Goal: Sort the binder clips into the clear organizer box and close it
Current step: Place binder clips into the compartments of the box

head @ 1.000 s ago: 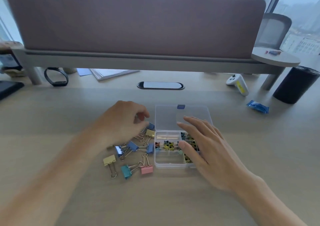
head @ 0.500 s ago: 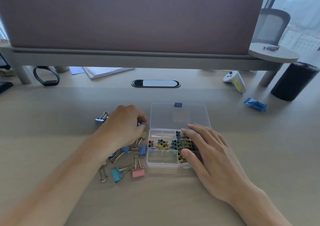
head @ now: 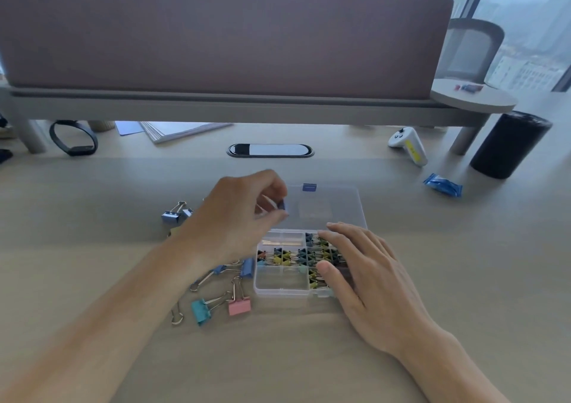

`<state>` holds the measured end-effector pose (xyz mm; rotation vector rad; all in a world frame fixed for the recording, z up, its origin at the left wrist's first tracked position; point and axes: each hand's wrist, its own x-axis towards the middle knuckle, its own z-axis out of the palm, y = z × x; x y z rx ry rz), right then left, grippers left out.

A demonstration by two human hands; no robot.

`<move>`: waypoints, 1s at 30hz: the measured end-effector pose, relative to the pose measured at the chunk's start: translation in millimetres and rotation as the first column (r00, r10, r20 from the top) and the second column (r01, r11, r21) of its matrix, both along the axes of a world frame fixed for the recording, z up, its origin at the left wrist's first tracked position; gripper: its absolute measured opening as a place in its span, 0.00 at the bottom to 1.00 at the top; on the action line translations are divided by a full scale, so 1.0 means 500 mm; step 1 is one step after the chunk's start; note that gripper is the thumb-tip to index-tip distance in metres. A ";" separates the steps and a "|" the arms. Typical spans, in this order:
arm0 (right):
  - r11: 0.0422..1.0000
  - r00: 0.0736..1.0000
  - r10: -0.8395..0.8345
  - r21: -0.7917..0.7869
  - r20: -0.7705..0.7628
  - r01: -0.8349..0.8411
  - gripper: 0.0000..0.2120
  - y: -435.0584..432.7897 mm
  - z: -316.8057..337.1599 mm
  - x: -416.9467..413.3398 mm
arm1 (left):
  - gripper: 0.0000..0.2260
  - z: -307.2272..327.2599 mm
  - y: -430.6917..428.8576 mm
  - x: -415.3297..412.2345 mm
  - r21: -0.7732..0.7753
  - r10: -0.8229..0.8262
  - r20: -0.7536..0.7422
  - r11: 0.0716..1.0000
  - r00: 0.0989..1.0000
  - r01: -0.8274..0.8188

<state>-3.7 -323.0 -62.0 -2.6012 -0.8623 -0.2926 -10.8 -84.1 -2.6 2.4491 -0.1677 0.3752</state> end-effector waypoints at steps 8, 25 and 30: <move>0.999 1.000 -0.013 -0.044 -0.009 0.013 0.29 0.000 -0.001 0.001 | 0.07 -0.035 -0.035 -0.010 0.186 -0.110 -0.063 0.975 0.992 0.120; 0.997 1.000 -0.008 -0.075 -0.001 0.008 0.32 0.002 0.004 0.000 | 0.09 -0.063 0.013 -0.048 0.348 -0.084 0.035 0.935 0.996 0.067; 0.989 0.996 0.054 -0.142 0.064 -0.044 0.30 0.007 0.015 -0.007 | 0.15 -0.076 0.013 -0.045 0.333 -0.116 0.027 0.937 0.993 0.100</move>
